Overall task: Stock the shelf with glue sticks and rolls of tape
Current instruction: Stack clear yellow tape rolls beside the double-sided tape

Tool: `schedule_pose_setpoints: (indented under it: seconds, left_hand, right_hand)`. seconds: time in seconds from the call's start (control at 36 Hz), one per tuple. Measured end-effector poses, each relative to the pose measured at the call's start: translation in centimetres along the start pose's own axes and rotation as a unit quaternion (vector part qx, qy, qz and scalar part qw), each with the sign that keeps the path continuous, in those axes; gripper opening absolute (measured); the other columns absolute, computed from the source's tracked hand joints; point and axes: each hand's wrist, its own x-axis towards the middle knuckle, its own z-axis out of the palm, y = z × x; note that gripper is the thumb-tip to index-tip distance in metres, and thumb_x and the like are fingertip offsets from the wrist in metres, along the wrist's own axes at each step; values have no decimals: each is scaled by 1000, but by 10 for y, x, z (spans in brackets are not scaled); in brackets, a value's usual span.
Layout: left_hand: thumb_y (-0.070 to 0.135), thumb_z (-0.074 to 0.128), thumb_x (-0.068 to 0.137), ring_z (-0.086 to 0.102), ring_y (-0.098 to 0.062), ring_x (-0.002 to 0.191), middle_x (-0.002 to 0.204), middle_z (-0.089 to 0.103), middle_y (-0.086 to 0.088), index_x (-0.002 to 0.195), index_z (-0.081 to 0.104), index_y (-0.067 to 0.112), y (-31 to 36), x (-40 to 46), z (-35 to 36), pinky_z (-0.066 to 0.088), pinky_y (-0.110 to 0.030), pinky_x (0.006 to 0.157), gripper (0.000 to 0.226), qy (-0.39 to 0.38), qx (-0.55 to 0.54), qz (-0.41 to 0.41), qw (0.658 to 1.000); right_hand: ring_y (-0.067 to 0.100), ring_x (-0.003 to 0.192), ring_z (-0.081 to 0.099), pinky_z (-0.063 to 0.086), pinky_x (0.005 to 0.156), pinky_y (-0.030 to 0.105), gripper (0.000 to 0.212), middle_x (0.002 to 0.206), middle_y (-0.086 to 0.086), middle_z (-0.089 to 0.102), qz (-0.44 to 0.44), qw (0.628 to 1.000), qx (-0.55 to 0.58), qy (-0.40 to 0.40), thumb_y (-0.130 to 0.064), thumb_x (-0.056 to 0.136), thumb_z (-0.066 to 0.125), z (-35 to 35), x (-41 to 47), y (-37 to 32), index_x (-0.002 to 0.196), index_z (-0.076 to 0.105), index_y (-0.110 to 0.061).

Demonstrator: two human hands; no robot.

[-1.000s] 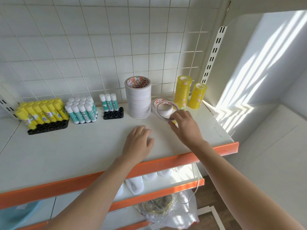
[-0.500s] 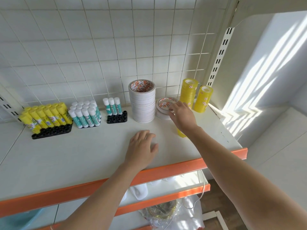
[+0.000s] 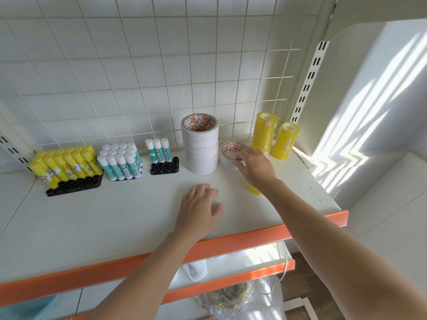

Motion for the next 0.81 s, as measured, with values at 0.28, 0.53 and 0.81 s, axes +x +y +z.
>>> schedule_pose_setpoints:
  seconds: [0.28, 0.53, 0.81]
  left_hand:
    - [46, 37, 80, 54, -26, 114, 119, 61, -3, 111, 66, 19, -1, 0, 0, 43, -39, 95, 50, 11, 7, 6, 1000]
    - [44, 38, 79, 57, -27, 111, 116, 63, -4, 108, 67, 18, -3, 0, 3, 45, -40, 93, 48, 19, 14, 12, 1000]
    - [41, 40, 78, 63, -30, 100, 106, 66, -7, 100, 69, 16, -1, 1, 5, 51, -40, 83, 44, 33, 55, 35, 997]
  right_hand:
    - [34, 95, 54, 39, 63, 35, 21, 104, 11, 62, -35, 998, -59, 8, -24, 96, 54, -1, -1, -1, 102, 64, -7]
    - [34, 95, 59, 48, 67, 39, 20, 105, 11, 63, -32, 999, -23, 38, -24, 91, 63, -13, -36, 7, 106, 66, -11]
    - [29, 98, 54, 46, 74, 38, 27, 105, 5, 59, 15, 1000, -15, 15, -40, 88, 65, -27, -84, 26, 90, 63, -14]
